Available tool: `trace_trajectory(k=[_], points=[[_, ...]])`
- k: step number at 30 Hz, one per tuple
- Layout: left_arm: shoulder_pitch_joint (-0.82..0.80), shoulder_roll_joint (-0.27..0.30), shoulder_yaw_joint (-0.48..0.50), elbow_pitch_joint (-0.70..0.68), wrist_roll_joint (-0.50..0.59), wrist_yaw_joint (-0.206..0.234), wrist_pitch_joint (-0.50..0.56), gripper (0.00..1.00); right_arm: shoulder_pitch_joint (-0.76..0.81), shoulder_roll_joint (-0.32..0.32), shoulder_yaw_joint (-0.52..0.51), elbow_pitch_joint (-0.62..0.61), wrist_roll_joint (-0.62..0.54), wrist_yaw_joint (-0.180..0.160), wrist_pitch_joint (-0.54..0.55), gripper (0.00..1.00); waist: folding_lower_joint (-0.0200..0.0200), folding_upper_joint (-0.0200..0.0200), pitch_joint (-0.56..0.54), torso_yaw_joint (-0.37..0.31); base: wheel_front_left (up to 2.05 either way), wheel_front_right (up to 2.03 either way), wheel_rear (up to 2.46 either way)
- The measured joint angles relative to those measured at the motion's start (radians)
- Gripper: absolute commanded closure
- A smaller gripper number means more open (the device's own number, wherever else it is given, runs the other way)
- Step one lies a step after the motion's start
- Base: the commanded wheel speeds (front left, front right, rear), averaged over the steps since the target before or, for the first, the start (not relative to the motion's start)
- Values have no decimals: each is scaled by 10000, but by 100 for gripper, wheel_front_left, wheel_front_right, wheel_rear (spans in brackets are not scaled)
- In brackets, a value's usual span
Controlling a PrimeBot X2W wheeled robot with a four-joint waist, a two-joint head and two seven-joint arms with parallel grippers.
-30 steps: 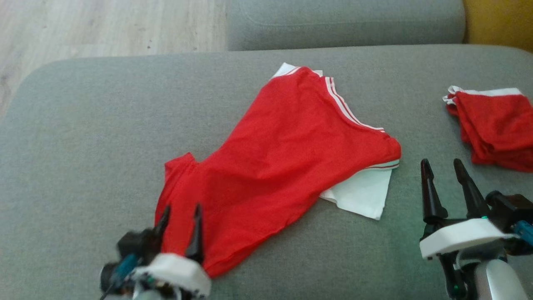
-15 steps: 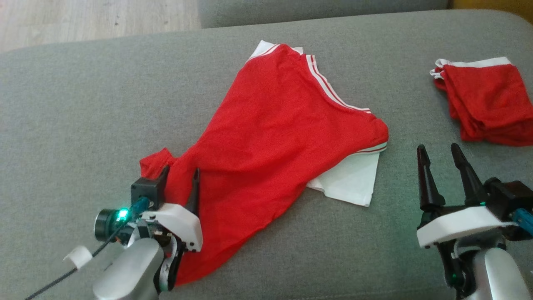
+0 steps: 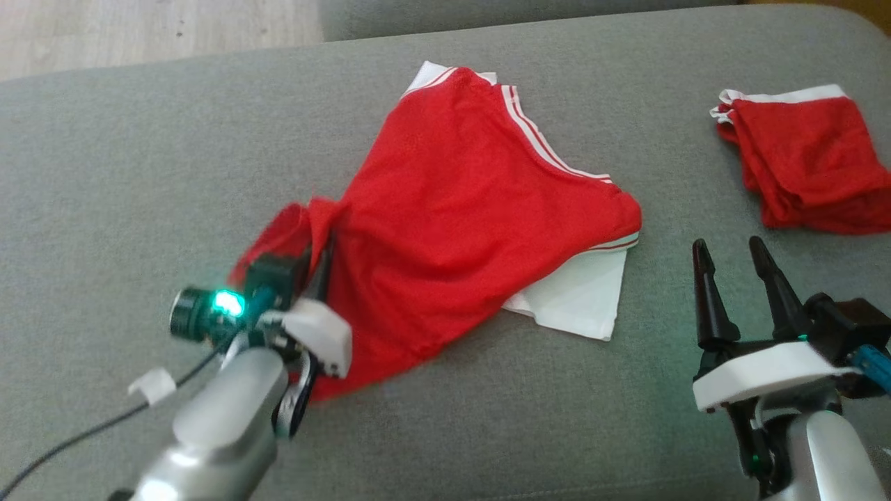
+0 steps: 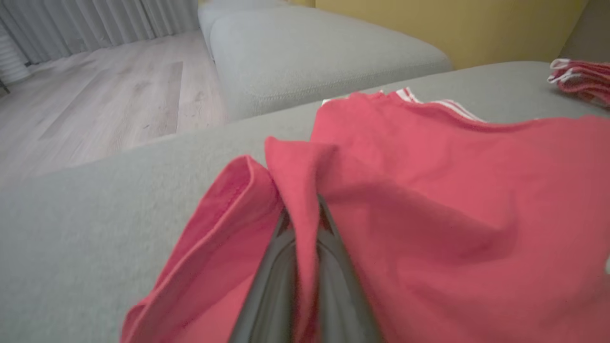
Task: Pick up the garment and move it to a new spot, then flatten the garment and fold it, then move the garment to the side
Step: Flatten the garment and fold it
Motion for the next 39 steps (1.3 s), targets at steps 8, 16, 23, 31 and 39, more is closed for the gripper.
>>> trace_trajectory(k=[8, 16, 23, 31, 39], points=[[-812, -525, 4, 650, -12, -224, -261, 62, -11, 0, 25, 4, -71, 0, 13, 0, 0, 0, 142, -315, 0, 0, 0], [-176, -683, 416, 527, -397, -71, -1108, 0, -5, 0, -144, 67, -69, 0, -6, 0, 0, 0, 70, -133, 0, 0, 0], [1285, -437, 1160, -1267, -527, 426, -1296, 0, 31, 0, -165, 142, -27, 0, -50, 0, -1, 0, -324, 233, 0, 0, 0], [3658, 382, 1956, -2372, -1170, 1233, -1156, 0, 192, 0, -174, 178, 19, 0, -52, 0, -2, 0, -599, 664, 0, 0, 0], [3441, 115, 2412, -2201, -2157, 913, -731, 0, 202, 0, -65, 123, 15, 0, -35, 0, 0, 0, -333, 541, 0, 0, 0]])
